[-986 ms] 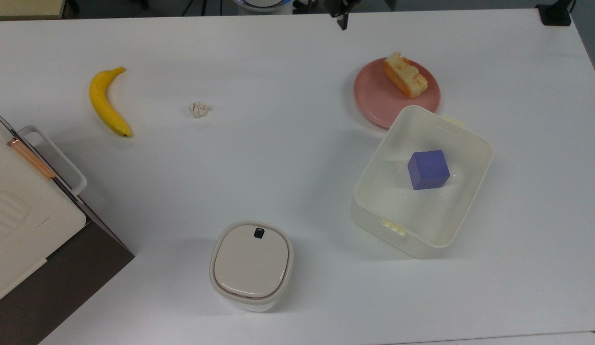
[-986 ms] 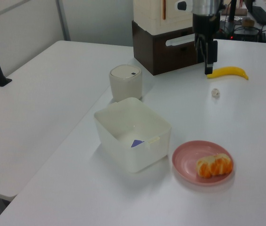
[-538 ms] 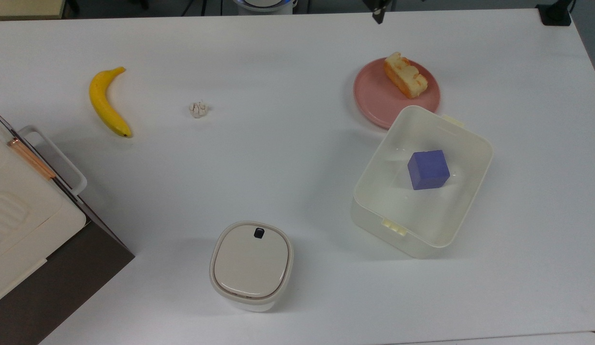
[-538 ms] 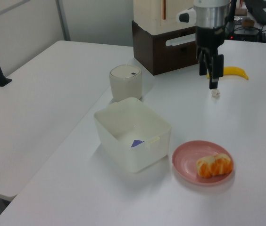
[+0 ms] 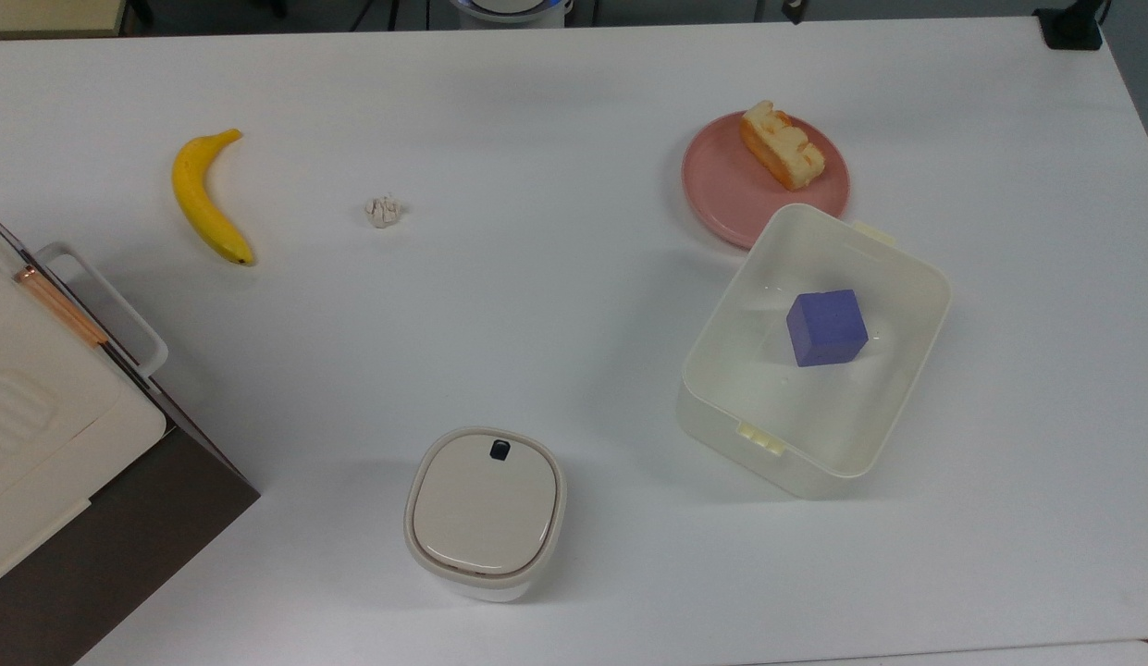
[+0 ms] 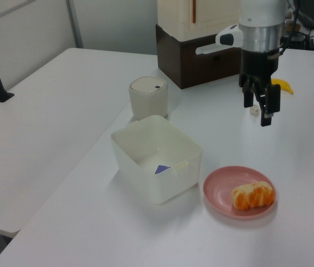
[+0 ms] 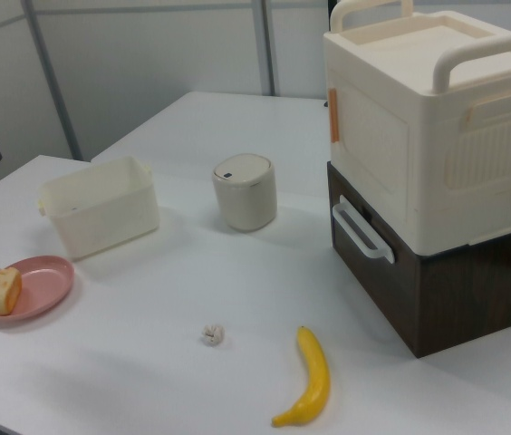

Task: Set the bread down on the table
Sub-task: 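Move the open gripper over the bread on the pink plate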

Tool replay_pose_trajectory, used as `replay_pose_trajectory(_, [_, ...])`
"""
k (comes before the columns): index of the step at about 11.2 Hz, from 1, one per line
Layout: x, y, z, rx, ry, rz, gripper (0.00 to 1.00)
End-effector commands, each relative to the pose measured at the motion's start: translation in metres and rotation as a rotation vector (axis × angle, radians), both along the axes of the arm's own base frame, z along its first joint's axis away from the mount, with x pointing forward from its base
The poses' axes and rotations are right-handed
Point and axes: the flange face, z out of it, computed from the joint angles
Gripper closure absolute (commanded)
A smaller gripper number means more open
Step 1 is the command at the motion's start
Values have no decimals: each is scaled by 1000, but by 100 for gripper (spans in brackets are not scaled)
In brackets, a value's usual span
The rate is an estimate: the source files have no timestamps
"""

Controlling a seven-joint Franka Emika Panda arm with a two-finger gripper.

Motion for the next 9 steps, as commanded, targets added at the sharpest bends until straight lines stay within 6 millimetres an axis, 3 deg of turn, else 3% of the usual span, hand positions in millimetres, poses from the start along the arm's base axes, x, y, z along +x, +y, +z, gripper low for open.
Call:
replay_pose_trajectory(1, [-16, 19, -31, 42, -23, 15, 0])
replay_pose_trajectory(9, [-30, 16, -125, 24, -30, 35, 0])
